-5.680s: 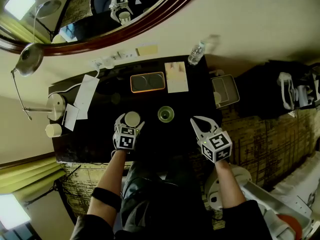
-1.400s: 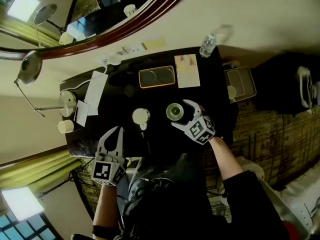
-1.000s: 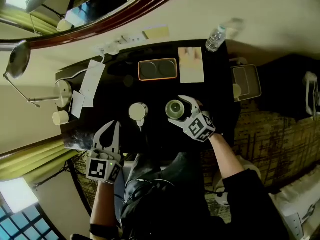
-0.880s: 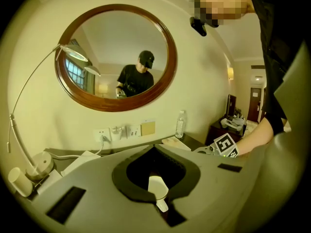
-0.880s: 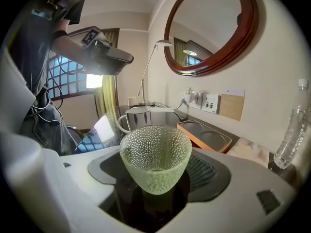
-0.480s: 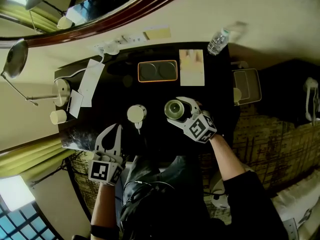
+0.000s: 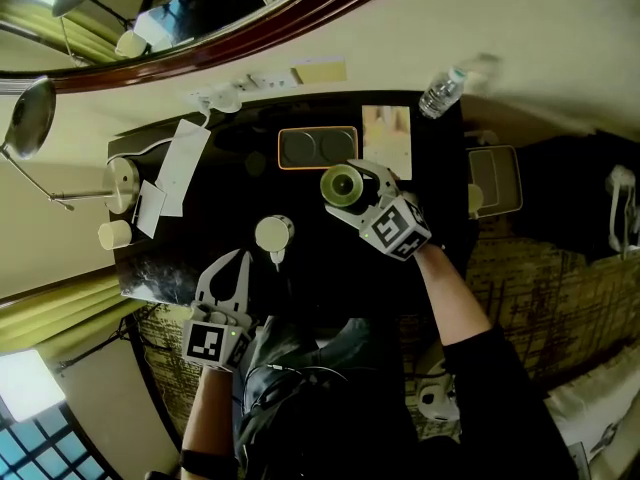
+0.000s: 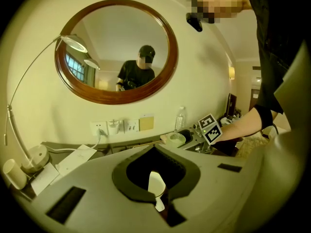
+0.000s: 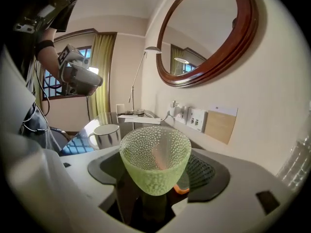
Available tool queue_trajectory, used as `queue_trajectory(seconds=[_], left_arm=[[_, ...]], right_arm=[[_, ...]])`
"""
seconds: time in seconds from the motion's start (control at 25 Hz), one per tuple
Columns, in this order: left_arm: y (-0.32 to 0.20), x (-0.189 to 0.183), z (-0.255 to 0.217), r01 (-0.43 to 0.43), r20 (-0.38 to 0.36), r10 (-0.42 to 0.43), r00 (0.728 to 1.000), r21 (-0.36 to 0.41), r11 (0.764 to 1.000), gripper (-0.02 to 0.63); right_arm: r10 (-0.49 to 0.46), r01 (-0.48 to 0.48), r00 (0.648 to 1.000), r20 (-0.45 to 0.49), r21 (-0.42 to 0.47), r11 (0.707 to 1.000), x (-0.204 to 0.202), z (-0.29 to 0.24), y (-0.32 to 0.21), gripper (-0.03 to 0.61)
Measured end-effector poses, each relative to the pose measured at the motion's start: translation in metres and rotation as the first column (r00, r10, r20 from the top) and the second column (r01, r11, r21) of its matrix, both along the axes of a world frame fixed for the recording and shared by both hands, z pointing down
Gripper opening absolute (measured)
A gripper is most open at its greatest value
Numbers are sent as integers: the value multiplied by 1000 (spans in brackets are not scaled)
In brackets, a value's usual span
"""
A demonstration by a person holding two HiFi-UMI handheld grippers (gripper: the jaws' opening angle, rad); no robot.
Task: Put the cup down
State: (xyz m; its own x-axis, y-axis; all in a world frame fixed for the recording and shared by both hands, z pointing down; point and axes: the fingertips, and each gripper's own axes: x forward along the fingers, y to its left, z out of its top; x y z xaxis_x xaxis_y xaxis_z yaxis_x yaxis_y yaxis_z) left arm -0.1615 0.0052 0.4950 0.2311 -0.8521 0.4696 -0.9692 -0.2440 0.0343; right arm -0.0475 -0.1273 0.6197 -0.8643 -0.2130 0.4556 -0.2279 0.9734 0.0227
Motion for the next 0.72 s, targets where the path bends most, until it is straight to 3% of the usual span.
queue_trajectory(seconds=[0.36, 0.72], left_arm=[[1, -8, 6, 6, 28, -6, 1000, -3, 1000, -14], [1, -21, 6, 20, 40, -21, 999, 5, 1000, -14]], right_arm=[[102, -102, 995, 6, -24, 994, -19, -9, -71, 391], [124, -127, 991, -54, -51, 991, -23, 18, -84, 394]])
